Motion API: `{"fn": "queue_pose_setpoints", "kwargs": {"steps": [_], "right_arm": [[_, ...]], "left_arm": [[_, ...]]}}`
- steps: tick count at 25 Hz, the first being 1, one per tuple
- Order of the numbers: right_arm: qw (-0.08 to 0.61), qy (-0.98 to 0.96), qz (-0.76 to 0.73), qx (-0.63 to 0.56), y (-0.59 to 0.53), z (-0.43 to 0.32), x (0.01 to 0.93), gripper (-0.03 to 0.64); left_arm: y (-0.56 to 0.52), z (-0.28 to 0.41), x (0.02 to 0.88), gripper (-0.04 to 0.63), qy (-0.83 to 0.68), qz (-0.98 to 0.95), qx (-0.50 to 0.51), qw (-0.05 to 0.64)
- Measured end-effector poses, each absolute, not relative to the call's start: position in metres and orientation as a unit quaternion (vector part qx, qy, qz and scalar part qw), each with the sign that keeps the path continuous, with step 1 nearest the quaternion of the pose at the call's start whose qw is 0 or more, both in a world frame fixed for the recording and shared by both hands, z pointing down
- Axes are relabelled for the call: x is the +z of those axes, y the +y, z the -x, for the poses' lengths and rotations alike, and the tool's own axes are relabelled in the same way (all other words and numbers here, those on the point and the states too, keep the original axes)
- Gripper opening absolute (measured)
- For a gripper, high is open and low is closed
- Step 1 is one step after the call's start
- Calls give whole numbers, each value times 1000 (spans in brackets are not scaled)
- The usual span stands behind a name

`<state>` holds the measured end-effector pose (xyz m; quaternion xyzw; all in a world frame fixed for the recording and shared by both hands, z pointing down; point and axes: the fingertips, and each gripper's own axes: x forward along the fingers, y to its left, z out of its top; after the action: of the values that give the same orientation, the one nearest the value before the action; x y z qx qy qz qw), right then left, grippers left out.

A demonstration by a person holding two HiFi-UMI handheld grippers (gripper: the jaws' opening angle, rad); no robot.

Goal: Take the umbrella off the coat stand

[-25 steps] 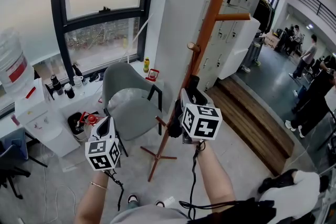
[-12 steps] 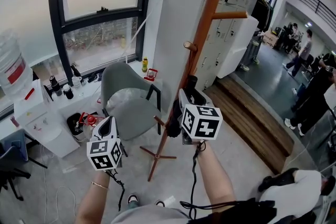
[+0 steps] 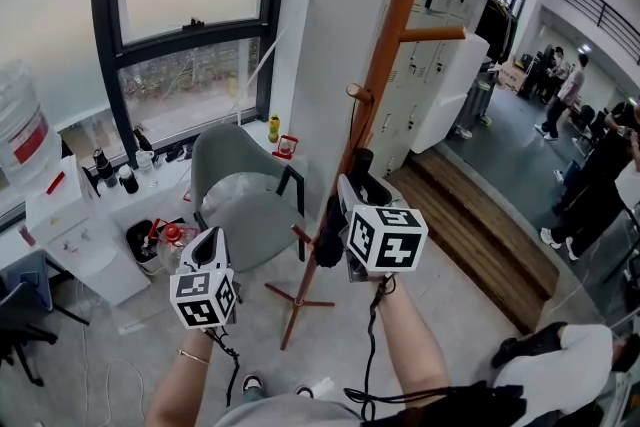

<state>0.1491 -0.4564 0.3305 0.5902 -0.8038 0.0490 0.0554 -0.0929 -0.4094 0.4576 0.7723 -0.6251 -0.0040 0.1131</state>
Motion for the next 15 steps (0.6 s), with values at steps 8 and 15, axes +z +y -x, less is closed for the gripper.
{"fn": "queue_pose_setpoints", "kwargs": {"steps": [8, 15], "right_arm": [[47, -814, -578, 34, -446, -142, 310, 153], [40, -820, -570, 23, -437, -139, 291, 153]], "left_arm": [[-408, 89, 453, 3, -621, -775, -11, 112], [-404, 86, 451, 3, -620, -776, -14, 114]]}}
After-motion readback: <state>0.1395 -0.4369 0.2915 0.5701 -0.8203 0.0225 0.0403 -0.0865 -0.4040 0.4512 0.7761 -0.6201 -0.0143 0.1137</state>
